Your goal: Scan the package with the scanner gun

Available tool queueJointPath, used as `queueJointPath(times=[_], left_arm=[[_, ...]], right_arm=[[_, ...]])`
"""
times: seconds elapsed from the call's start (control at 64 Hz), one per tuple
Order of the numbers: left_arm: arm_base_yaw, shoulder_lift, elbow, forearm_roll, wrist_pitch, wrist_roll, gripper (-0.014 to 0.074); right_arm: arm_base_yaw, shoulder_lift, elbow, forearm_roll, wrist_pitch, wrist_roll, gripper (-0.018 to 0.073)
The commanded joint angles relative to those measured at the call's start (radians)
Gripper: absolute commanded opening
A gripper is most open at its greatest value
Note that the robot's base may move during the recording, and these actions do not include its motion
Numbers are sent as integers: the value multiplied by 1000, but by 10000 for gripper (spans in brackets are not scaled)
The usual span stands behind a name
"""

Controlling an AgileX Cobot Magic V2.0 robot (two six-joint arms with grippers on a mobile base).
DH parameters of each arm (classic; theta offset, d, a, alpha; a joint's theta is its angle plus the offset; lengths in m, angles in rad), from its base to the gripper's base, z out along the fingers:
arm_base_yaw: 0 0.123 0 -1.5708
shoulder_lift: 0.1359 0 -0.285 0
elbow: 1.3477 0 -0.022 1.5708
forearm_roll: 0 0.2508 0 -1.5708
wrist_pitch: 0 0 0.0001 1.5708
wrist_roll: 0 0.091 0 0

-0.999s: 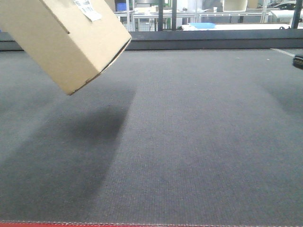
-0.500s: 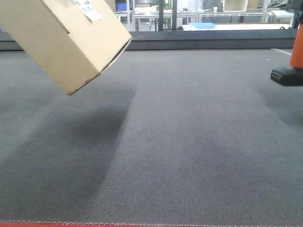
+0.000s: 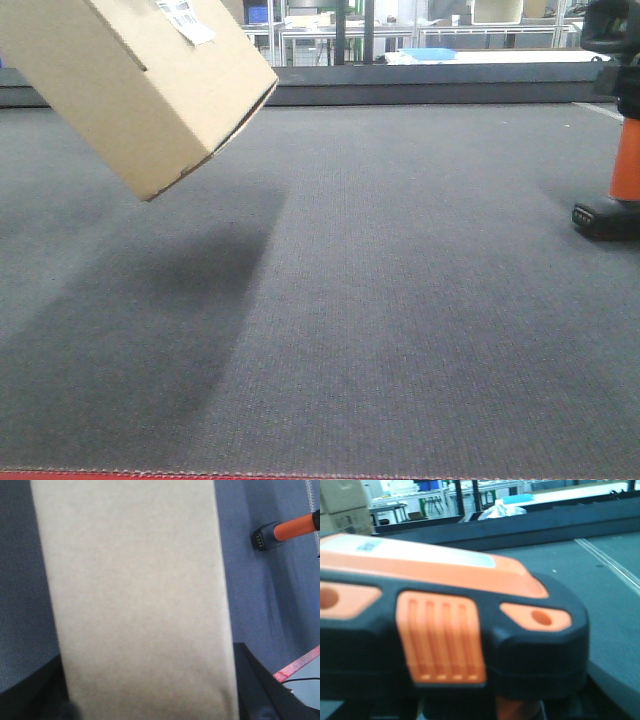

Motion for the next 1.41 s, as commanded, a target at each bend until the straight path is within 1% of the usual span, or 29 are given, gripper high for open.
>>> queueJointPath(times=[0.0,0.219,0.531,0.781,0.828,0.89,1.031,1.046,1.156,1.234,1.39], left_arm=[[-3,-14,-1,-22,-3,4,-111],[-3,-14,-1,-23,-3,4,-111],[-3,-14,-1,-45,-3,4,-111],[-3,-14,-1,-45,-3,4,-111],[-3,-14,-1,-45,-3,4,-111],[-3,-14,-1,-45,-3,4,-111],[-3,-14,-1,-45,-3,4,-111],[-3,-14,-1,-45,-3,4,-111],[-3,-14,-1,-45,-3,4,-111],[-3,-14,-1,-45,-3,4,-111],[-3,-14,-1,-45,-3,4,-111]], right_arm=[[-3,5,-6,34,-77,-7,-162],[-3,12,-6,35,-68,-7,-162],[-3,12,-6,30,-61,-7,-162],[-3,12,-6,1,-55,-7,-162],[-3,12,-6,-2,-51,-7,-149],[-3,12,-6,-2,-50,-7,-82],[-3,12,-6,-2,-48,-7,251],[-3,12,-6,-2,-48,-7,304],[-3,12,-6,-2,-46,-7,499],[-3,12,-6,-2,-28,-7,568],[-3,12,-6,-2,36,-7,559]])
